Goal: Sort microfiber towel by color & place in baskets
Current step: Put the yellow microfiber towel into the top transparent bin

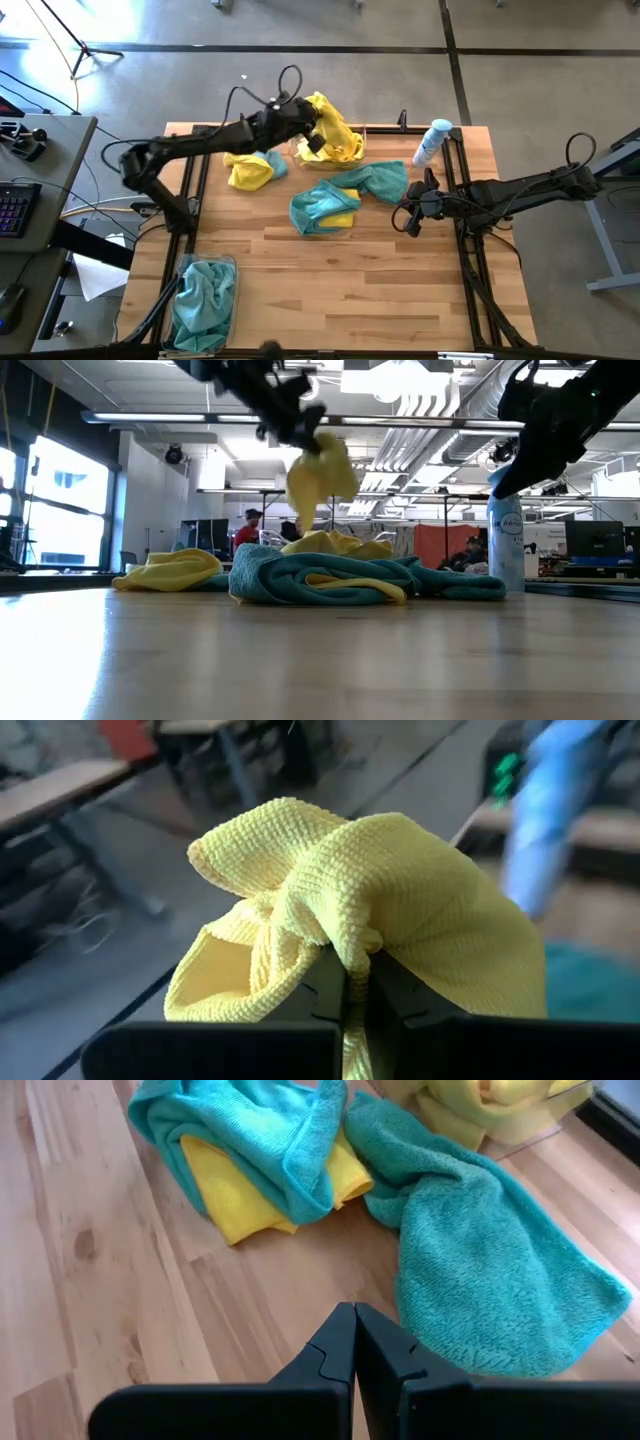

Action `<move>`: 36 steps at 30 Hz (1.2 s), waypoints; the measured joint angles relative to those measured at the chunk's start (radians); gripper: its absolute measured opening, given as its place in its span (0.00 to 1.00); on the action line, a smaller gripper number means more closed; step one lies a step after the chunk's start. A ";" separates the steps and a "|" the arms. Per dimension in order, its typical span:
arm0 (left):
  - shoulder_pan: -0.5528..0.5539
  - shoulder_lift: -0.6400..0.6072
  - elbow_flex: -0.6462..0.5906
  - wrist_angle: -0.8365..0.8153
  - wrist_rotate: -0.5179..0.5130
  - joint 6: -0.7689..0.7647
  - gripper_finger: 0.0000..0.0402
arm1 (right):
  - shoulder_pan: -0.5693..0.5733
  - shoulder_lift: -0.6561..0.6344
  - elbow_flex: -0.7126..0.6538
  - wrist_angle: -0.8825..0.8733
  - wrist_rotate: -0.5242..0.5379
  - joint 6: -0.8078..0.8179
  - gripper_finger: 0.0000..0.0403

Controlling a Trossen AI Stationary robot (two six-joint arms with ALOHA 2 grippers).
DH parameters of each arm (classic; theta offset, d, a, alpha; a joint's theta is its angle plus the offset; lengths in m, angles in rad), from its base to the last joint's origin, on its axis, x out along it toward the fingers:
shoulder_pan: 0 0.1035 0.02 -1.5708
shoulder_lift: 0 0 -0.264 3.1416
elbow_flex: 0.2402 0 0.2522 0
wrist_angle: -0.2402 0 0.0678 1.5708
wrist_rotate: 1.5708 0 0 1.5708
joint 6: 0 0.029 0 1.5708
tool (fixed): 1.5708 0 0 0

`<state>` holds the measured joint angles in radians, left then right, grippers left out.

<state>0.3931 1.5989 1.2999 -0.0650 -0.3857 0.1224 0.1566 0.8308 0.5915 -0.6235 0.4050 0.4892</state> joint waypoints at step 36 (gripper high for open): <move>0.180 0.262 0.000 -0.289 0.220 0.051 0.01 | 0.000 0.000 0.000 0.007 0.141 0.306 0.00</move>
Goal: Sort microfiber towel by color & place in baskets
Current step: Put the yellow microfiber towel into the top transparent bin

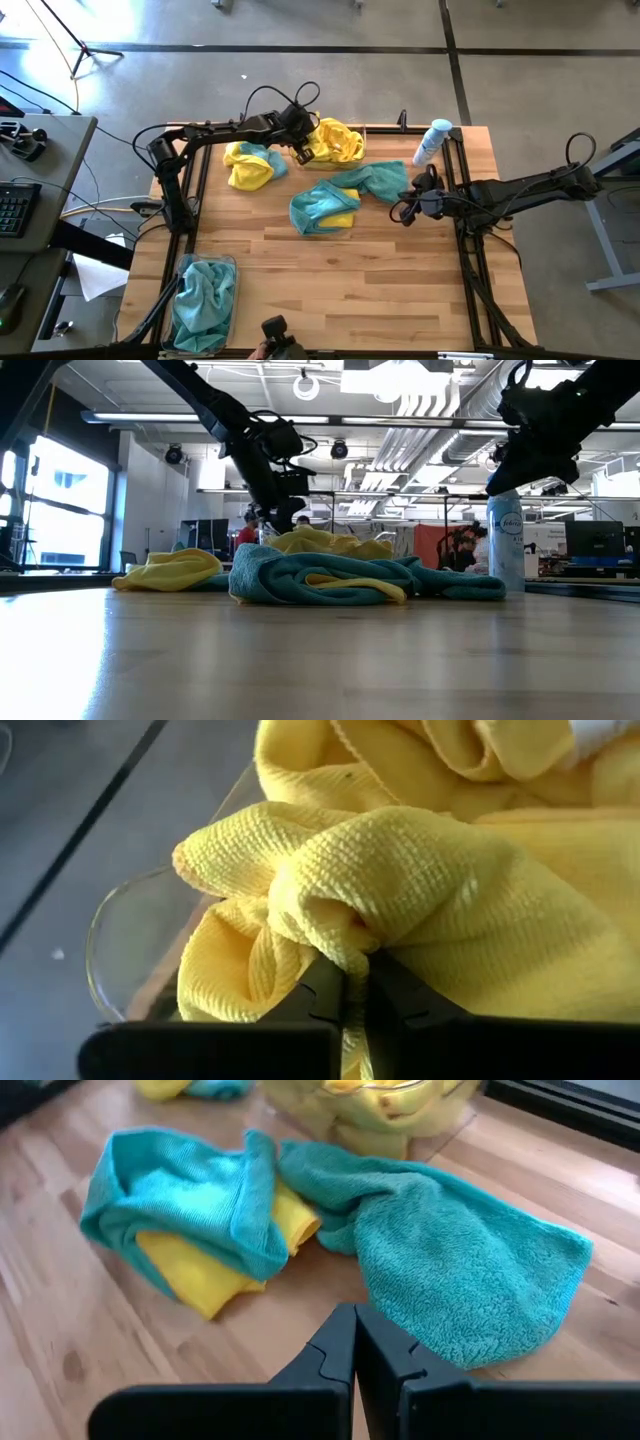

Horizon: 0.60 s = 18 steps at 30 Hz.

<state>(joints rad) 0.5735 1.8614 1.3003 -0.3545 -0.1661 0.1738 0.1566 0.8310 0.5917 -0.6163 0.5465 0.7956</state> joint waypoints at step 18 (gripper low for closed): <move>0.008 0.042 -0.001 -0.014 0.082 0.154 0.23 | 0.000 0.000 0.000 0.000 0.052 0.154 0.00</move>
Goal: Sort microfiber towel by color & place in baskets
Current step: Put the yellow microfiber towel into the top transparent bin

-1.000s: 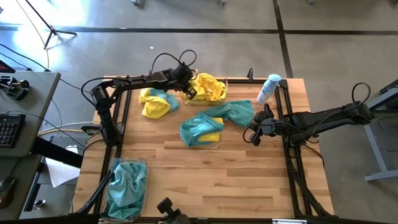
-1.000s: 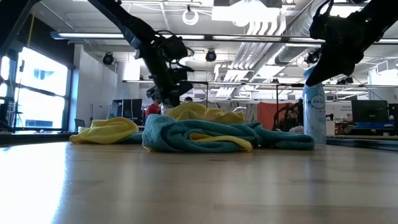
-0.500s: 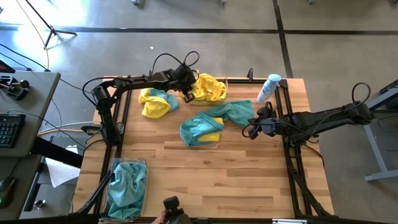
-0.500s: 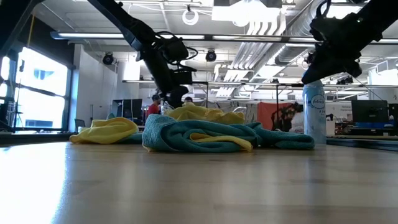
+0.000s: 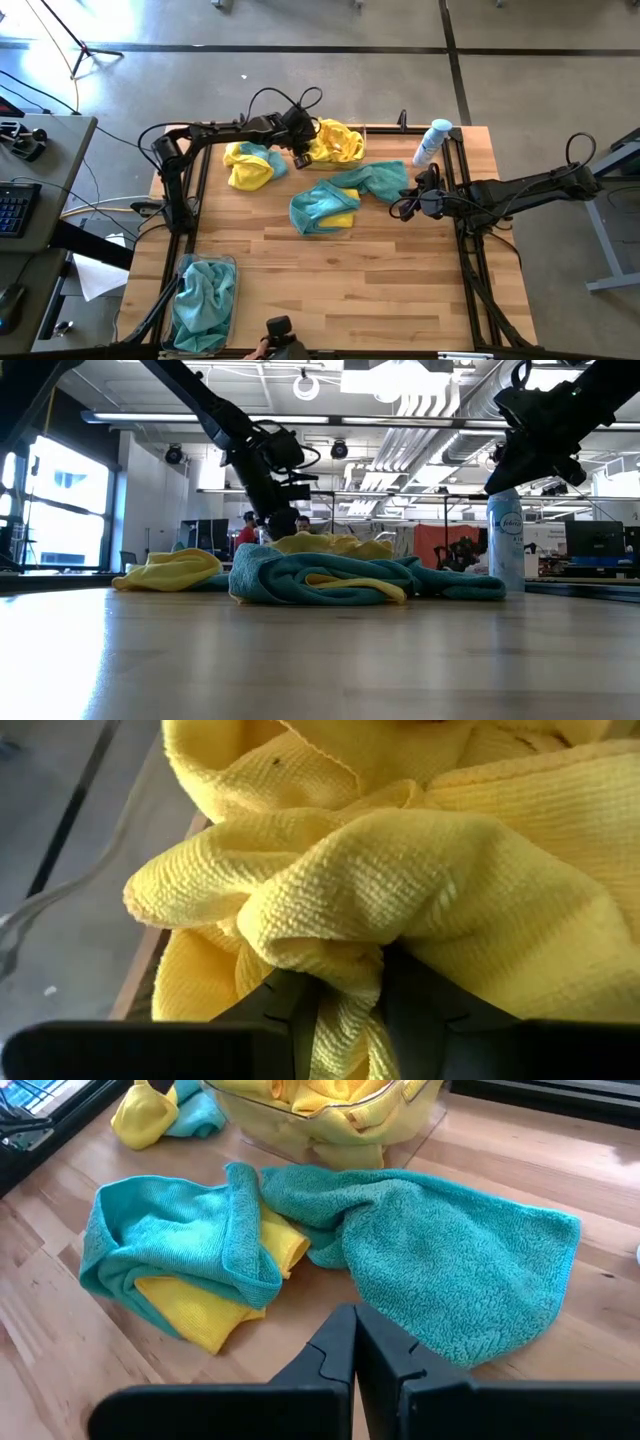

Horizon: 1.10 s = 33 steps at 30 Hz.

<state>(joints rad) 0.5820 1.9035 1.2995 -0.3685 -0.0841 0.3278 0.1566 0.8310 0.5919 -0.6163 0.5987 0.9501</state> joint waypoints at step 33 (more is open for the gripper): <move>-0.028 -0.060 0.261 -0.291 0.113 0.220 0.23 | 0.000 0.000 0.000 -0.034 0.015 -0.034 0.00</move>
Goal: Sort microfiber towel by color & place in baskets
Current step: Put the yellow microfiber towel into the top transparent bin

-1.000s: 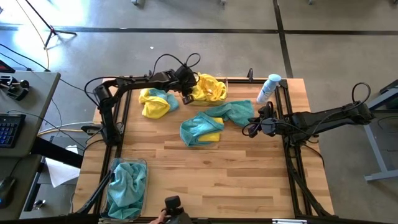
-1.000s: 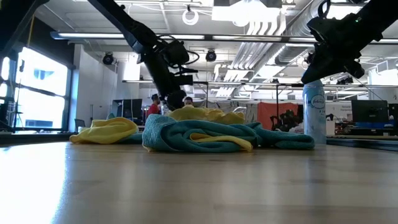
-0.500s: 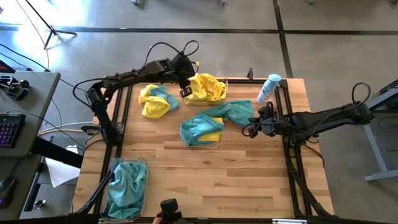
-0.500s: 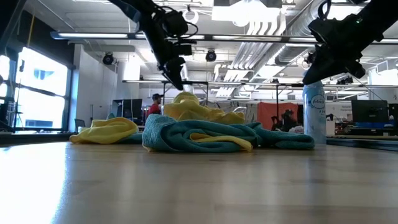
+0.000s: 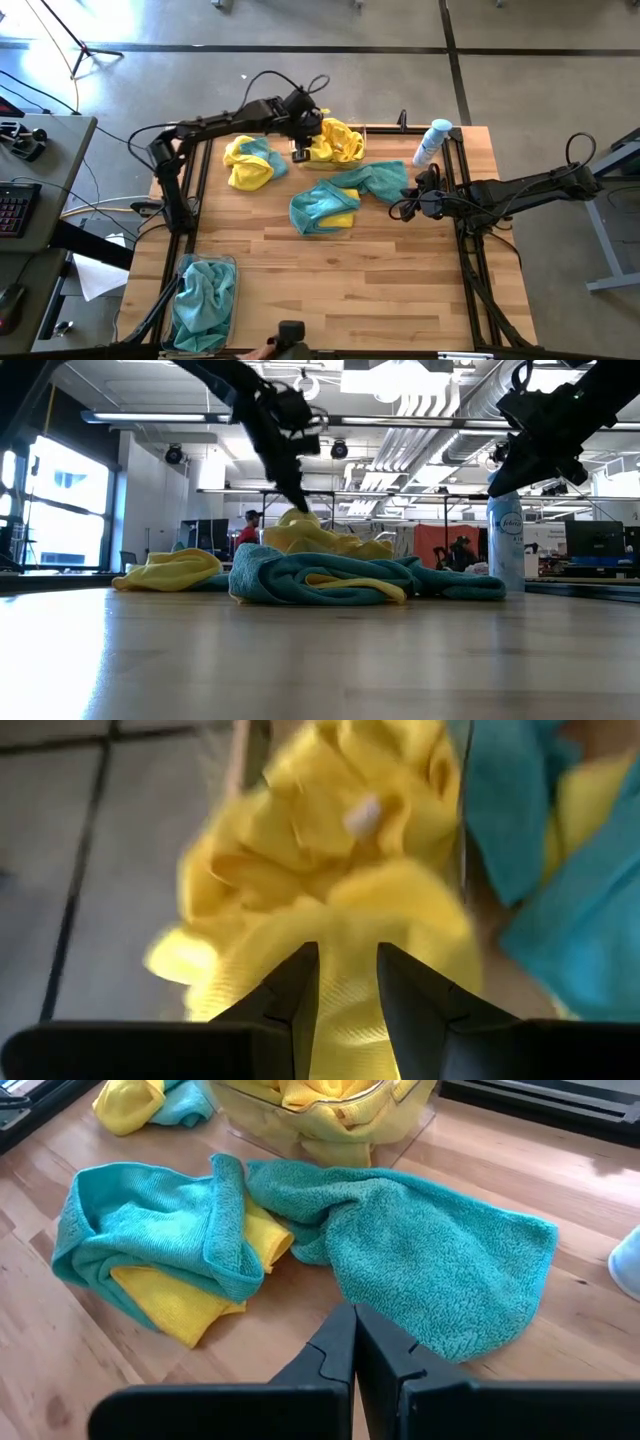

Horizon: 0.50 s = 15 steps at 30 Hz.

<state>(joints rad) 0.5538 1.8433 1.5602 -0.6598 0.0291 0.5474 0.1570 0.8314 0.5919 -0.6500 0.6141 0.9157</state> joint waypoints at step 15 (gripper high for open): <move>0.075 0.192 -0.002 -0.052 -0.058 -0.021 0.23 | 0.000 0.000 0.000 -0.001 0.008 0.000 0.00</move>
<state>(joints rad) 0.6285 2.0351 1.5585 -0.7119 -0.0291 0.5265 0.1570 0.8314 0.5919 -0.6510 0.6216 0.9157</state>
